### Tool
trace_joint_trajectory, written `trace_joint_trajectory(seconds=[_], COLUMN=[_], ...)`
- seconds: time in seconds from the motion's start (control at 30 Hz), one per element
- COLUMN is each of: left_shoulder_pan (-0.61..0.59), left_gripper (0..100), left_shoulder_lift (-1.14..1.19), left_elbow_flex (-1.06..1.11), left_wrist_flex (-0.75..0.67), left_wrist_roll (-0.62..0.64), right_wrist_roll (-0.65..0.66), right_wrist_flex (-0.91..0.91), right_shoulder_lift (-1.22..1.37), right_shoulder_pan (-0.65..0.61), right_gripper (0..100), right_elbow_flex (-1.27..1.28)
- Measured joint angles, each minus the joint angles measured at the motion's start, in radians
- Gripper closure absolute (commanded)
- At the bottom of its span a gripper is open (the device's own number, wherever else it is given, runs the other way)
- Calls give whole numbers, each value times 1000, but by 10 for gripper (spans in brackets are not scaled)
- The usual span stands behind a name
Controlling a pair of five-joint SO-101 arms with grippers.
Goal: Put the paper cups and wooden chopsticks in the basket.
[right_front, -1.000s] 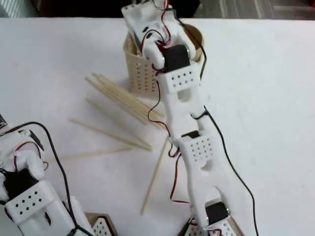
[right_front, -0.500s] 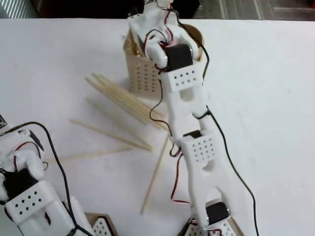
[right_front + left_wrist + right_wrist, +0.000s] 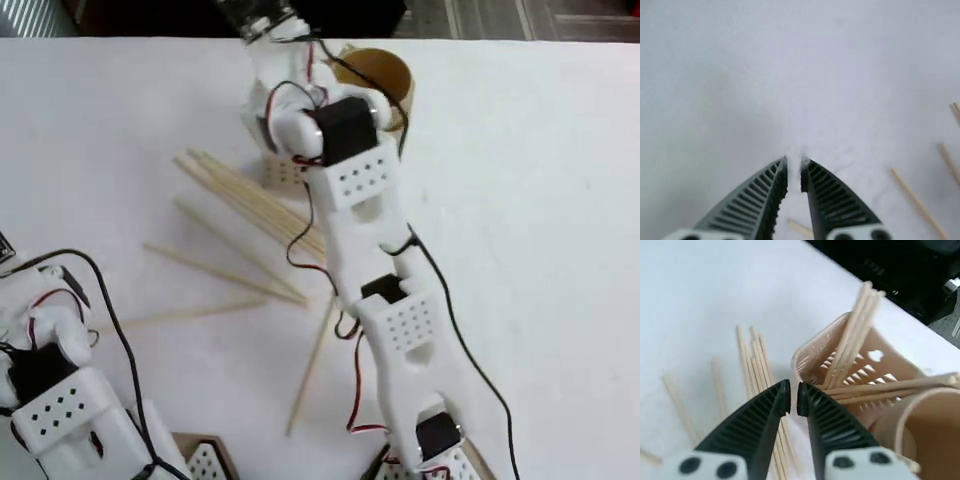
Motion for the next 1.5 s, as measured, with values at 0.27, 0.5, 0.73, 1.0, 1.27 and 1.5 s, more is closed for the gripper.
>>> trace_joint_trajectory(seconds=[0.27,0.5,0.73,1.0,1.27,1.5], left_shoulder_pan=[0,0,0,0,0,0], left_gripper=[932,932,932,932,932,932], left_shoulder_lift=[0,0,0,0,0,0], left_elbow_flex=[20,20,20,20,20,20], left_wrist_flex=[-38,-38,-38,-38,-38,-38], left_wrist_roll=[0,0,0,0,0,0], right_wrist_roll=[69,212,242,245,284,287], right_wrist_flex=[0,-29,-72,-118,-137,-155], right_shoulder_lift=[0,49,193,293,376,407], right_shoulder_pan=[-124,-161,-114,-95,-80,-75], right_gripper=[929,874,688,659,661,733], right_elbow_flex=[236,422,428,428,428,423])
